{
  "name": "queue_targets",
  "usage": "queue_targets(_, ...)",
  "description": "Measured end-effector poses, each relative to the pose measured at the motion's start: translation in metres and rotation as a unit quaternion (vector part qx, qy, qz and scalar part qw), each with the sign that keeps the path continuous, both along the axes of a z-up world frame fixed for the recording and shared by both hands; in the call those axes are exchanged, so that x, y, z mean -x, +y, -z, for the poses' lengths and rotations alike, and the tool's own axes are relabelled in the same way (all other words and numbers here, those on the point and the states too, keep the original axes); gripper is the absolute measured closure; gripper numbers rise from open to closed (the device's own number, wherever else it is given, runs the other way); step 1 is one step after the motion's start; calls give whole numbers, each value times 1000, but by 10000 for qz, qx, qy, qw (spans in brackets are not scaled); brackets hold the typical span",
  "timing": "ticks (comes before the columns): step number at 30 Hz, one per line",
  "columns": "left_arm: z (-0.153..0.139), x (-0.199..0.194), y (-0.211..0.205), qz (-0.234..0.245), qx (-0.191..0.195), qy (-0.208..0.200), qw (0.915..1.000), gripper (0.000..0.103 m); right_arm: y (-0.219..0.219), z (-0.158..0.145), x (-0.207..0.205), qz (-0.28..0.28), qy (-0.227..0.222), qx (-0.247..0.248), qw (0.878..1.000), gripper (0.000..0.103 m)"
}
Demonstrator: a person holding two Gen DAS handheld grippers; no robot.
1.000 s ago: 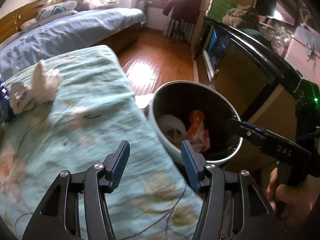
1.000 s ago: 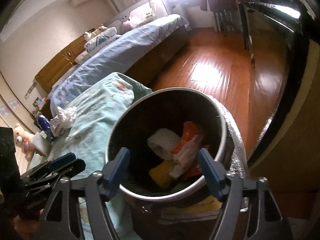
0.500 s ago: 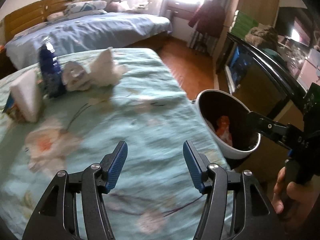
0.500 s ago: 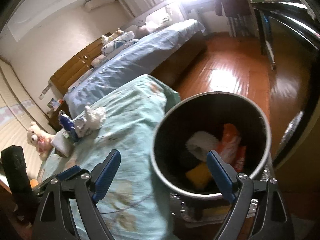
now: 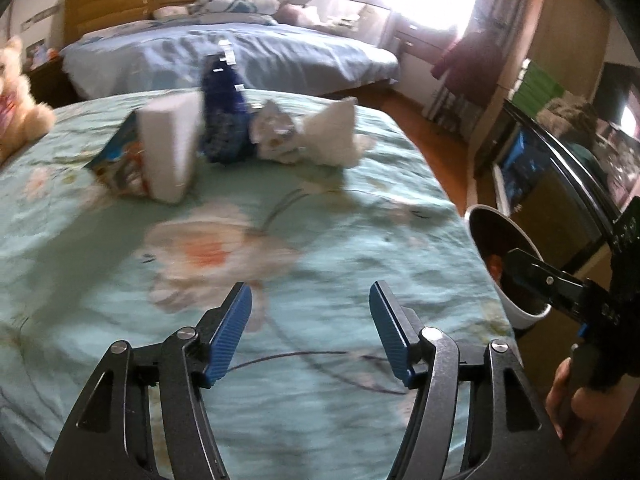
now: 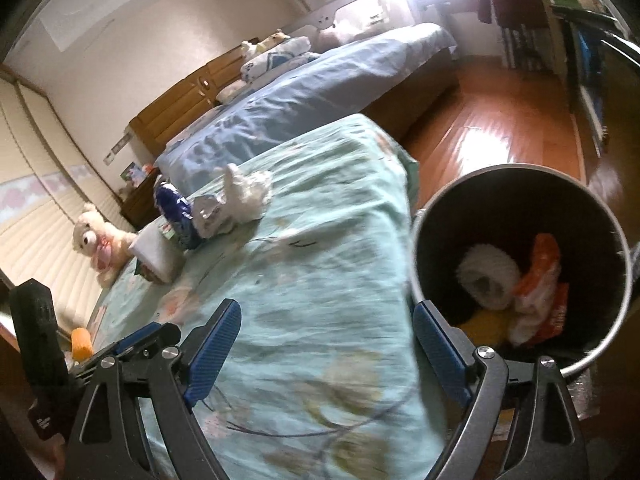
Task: Collect trash
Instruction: 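Move both tools back from the bin toward the remaining trash on the bed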
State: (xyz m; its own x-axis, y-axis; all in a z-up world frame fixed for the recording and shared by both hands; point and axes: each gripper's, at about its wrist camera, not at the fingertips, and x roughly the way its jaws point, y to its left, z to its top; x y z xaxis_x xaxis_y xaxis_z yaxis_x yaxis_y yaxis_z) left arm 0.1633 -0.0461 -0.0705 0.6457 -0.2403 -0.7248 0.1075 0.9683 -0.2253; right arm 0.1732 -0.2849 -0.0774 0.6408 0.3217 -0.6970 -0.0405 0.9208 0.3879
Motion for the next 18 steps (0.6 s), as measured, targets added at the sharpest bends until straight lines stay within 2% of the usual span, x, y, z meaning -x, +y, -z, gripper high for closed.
queue_targets(8,4,-3,34,-396,72,23,9992,40,28,6,-15,-269,75,47,9996,14)
queue_targets(18,3,-21,63,-720,-58,-60,9974,40,58,13,-39,-505,102,126,9986,13)
